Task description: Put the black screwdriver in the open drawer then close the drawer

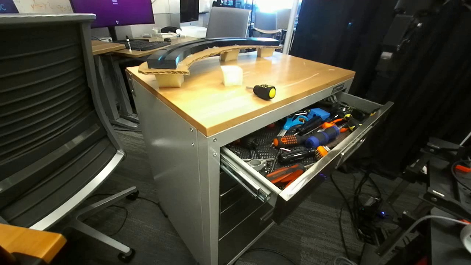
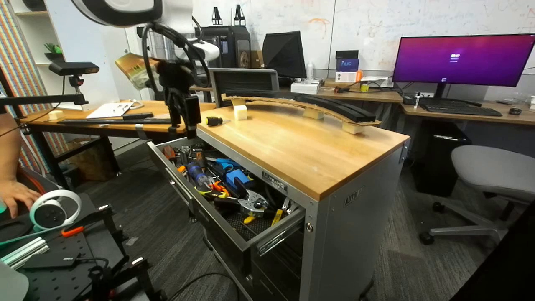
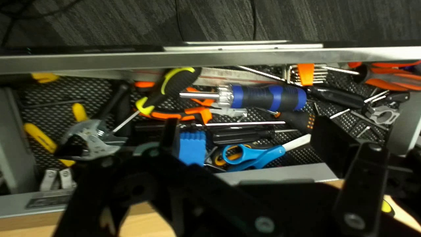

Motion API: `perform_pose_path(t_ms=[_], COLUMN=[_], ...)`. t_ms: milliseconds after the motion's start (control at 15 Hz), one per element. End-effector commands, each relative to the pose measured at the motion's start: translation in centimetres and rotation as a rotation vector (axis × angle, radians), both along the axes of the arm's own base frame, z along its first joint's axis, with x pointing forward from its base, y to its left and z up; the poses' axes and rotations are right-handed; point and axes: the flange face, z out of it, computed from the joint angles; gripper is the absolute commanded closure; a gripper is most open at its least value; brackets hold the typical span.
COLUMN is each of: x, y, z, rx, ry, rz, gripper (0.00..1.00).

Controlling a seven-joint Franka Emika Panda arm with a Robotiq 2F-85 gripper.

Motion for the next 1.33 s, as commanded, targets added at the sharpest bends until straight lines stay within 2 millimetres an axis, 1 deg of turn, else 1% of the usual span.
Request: perform_pose_path(t_ms=[0,200,267,400,533,600,667,800,867,933,1067,1133,1200,1267], x=[5.7,9.7,11.0,13.0,14.5,15.0,15.6,16.0,16.1,16.2,16.6,16.6,16.5,15.6], y=[5.2,10.5,12.3,15.2,17.3,18.1,18.7,19.6,19.8,19.8,19.4,19.0,18.9,19.3], z=[-3.5,-5.8,-6.2,-6.3,-6.5,-6.7,-6.9,-7.4,-7.8,-8.1,-8.3,-8.4,-8.5,-8.6], rx=[0.060,0.115,0.123,0.135,0.147,0.143,0.134,0.081,0.050,0.025,-0.031,-0.054,-0.070,-0.066], ry=[-0.066,-0.120,-0.137,-0.169,-0.187,-0.212,-0.241,-0.335,-0.375,-0.419,-0.468,-0.472,-0.467,-0.409], rz=[0.019,0.043,0.056,0.095,0.121,0.126,0.131,0.154,0.165,0.167,0.161,0.149,0.142,0.153], gripper=[0.00,0.00,0.00,0.00,0.00,0.00,0.00,0.00,0.25,0.26,0.42,0.51,0.58,0.64])
